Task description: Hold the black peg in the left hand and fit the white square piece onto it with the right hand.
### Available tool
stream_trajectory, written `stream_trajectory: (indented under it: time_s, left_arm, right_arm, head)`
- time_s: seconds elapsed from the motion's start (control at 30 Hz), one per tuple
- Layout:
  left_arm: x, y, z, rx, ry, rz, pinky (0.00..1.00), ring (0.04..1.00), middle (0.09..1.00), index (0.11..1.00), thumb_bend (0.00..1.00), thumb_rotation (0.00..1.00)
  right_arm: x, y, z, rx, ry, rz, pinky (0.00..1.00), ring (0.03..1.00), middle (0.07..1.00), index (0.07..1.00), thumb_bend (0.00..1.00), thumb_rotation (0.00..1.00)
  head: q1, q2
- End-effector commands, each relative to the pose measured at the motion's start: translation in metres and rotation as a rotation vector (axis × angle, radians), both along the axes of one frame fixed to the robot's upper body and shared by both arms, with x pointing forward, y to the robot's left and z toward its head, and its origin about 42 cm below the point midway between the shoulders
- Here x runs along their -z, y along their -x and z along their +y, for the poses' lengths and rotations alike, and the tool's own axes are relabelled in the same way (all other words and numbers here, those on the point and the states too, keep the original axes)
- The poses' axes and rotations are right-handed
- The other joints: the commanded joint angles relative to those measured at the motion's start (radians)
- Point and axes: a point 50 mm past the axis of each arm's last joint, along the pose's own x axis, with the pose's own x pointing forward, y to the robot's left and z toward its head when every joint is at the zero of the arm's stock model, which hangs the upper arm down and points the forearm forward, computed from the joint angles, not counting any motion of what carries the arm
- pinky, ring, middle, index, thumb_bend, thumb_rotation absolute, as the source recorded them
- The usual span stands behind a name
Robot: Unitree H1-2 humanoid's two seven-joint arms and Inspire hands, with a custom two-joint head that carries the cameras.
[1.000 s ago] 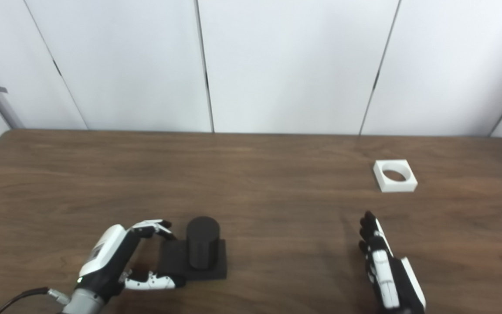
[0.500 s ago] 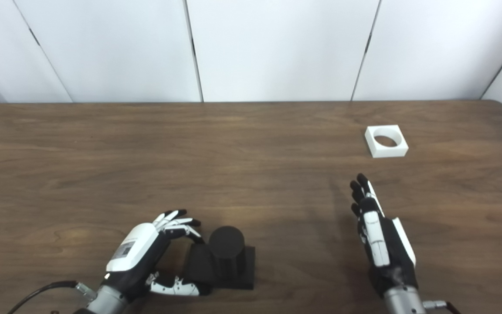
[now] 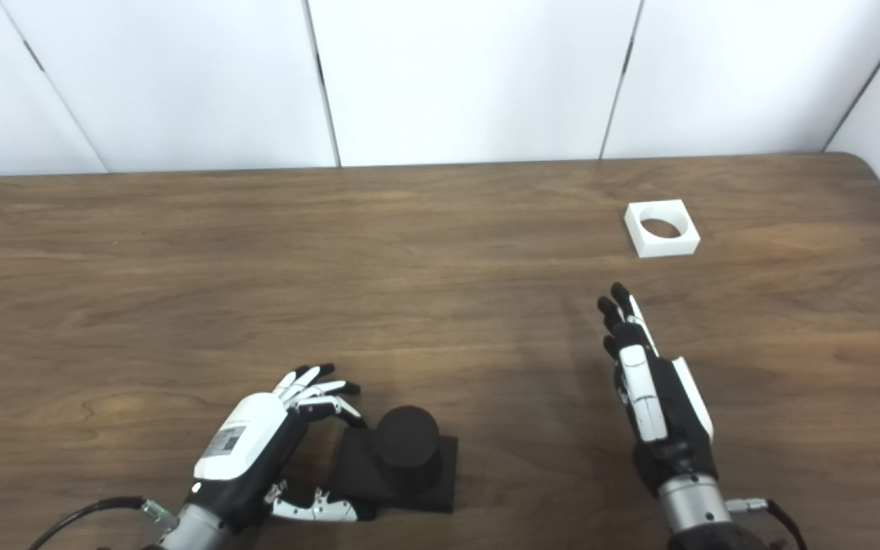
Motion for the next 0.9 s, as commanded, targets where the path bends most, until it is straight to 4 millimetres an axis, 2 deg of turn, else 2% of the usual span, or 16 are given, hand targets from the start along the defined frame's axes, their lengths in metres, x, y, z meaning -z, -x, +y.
stream_trajectory:
  time_s: [0.0,0.2,0.33,0.4,0.43,0.47,0.5,0.53,0.6,0.67,0.77,0.87]
  left_arm:
    - [0.015,0.005,0.000,0.034,-0.057,0.069,1.00,0.960,0.836,0.484,0.52,0.04]
    - [0.018,0.005,0.001,0.030,-0.070,0.067,1.00,0.962,0.837,0.484,0.52,0.04]
    - [0.018,0.002,0.004,0.028,-0.063,0.060,1.00,0.964,0.840,0.484,0.52,0.04]
    - [0.018,0.001,0.005,0.027,-0.062,0.059,1.00,0.962,0.839,0.484,0.52,0.04]
    - [0.018,0.001,0.006,0.028,-0.062,0.057,1.00,0.961,0.839,0.484,0.52,0.04]
    - [0.019,0.001,0.007,0.028,-0.063,0.055,1.00,0.959,0.838,0.484,0.52,0.04]
    - [0.019,0.001,0.008,0.029,-0.064,0.053,1.00,0.957,0.837,0.484,0.52,0.04]
    - [0.020,0.001,0.009,0.032,-0.067,0.055,1.00,0.956,0.837,0.484,0.52,0.04]
    - [0.021,0.001,0.011,0.034,-0.070,0.061,1.00,0.956,0.841,0.484,0.52,0.04]
    - [0.022,0.001,0.012,0.033,-0.069,0.062,1.00,0.953,0.840,0.484,0.52,0.04]
    - [0.024,0.001,0.015,0.032,-0.070,0.054,1.00,0.946,0.833,0.484,0.52,0.04]
    - [0.026,0.002,0.018,0.032,-0.075,0.055,1.00,0.942,0.835,0.484,0.52,0.04]
  right_arm:
    - [-0.016,-0.006,0.012,0.008,-0.038,-0.086,1.00,1.000,0.962,1.000,0.64,1.00]
    - [-0.017,-0.006,0.012,0.003,-0.034,-0.088,1.00,1.000,0.965,1.000,0.65,1.00]
    - [-0.021,-0.008,0.012,0.000,-0.052,-0.089,1.00,1.000,0.970,1.000,0.65,1.00]
    - [-0.025,-0.010,0.011,0.001,-0.049,-0.104,1.00,1.000,0.975,1.000,0.62,0.95]
    - [-0.028,-0.011,0.009,0.005,-0.024,-0.111,1.00,1.000,0.975,1.000,0.61,0.93]
    - [-0.032,-0.013,0.007,0.008,0.011,-0.118,1.00,1.000,0.965,1.000,0.60,0.90]
    - [-0.037,-0.016,0.004,0.016,0.073,-0.125,1.00,1.000,0.963,1.000,0.61,0.78]
    - [-0.041,-0.021,-0.001,0.017,0.159,-0.137,1.00,0.996,0.957,1.000,0.63,0.70]
    - [-0.051,-0.033,-0.012,0.001,0.290,-0.146,1.00,0.992,0.959,0.985,0.74,0.48]
    - [-0.060,-0.045,-0.022,-0.027,0.403,-0.143,0.99,0.990,0.976,0.975,0.80,0.35]
    - [-0.072,-0.065,-0.037,-0.055,0.582,-0.128,0.91,0.953,0.972,0.956,0.82,0.26]
    - [-0.082,-0.086,-0.052,-0.062,0.716,-0.106,0.96,0.990,0.980,0.947,0.86,0.19]
  head:
    - [0.000,0.001]
    - [0.000,0.001]
    - [-0.052,-0.005]
    - [-0.067,-0.008]
    - [-0.083,-0.023]
    - [-0.109,-0.035]
    - [-0.109,-0.035]
    - [-0.141,-0.054]
    - [-0.161,-0.066]
    - [-0.191,-0.087]
    - [-0.231,-0.117]
    - [-0.258,-0.135]
